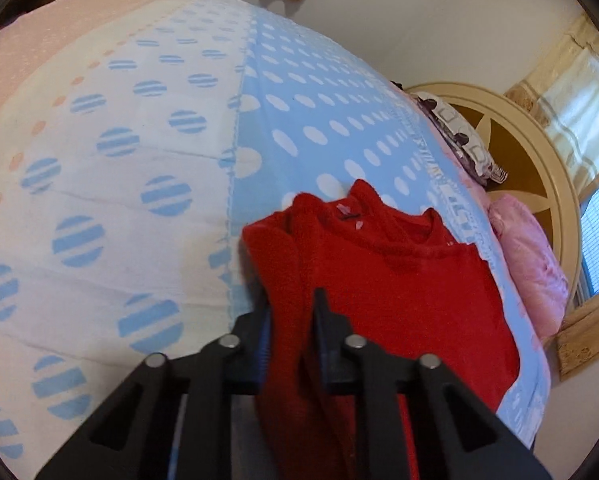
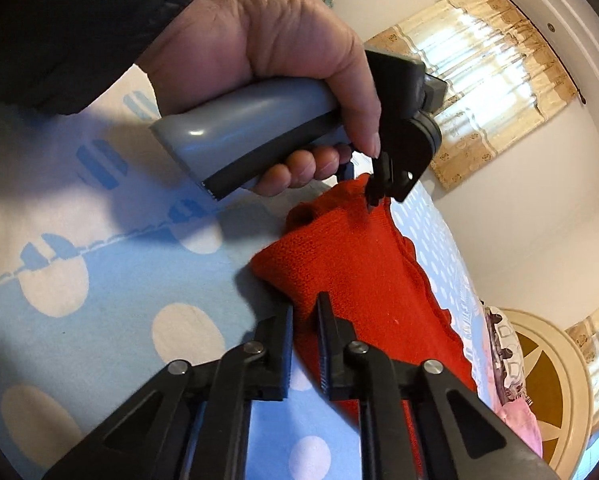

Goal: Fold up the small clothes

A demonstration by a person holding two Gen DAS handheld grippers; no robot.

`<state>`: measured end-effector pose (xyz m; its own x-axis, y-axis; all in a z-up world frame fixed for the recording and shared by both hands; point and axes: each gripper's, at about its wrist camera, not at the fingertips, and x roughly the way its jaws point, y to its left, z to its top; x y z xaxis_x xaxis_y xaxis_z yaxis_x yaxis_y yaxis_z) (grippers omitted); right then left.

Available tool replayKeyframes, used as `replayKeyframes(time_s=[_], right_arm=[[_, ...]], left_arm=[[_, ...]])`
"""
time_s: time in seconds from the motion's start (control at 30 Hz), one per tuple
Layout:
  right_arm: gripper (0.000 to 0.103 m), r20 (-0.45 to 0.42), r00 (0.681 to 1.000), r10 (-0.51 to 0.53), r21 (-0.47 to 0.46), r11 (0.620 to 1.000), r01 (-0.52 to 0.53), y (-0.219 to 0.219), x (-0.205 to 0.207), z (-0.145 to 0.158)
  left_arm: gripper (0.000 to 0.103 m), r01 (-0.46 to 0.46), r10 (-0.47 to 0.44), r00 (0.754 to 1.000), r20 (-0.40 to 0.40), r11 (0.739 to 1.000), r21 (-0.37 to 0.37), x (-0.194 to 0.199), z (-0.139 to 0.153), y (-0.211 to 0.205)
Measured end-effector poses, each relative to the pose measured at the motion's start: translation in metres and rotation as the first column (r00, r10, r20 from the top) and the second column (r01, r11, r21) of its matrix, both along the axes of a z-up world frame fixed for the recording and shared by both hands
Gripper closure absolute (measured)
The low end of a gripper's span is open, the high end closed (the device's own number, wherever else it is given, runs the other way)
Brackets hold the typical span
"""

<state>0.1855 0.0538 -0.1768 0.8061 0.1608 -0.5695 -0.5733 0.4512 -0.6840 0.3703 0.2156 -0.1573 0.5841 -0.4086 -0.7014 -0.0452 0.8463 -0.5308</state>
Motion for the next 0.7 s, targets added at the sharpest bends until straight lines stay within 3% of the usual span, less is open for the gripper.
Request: replayKeyframes(time_s=[0.4, 0.7], right_arm=[[0.096, -0.004, 1.0, -0.011, 0.126, 0.992, 0.011, -0.02, 0.006, 0.027], [0.097, 0.008, 0.999, -0.054, 0.247, 0.968, 0.05, -0.038, 0.006, 0.045]], left_arm=[[0.09, -0.014, 0.016, 1.0, 0.015, 0.994, -0.105, -0.006, 0.017, 0.008], [0.091, 0.013, 0.0, 0.997, 0.083, 0.988, -0.155, -0.007, 0.046, -0.001]])
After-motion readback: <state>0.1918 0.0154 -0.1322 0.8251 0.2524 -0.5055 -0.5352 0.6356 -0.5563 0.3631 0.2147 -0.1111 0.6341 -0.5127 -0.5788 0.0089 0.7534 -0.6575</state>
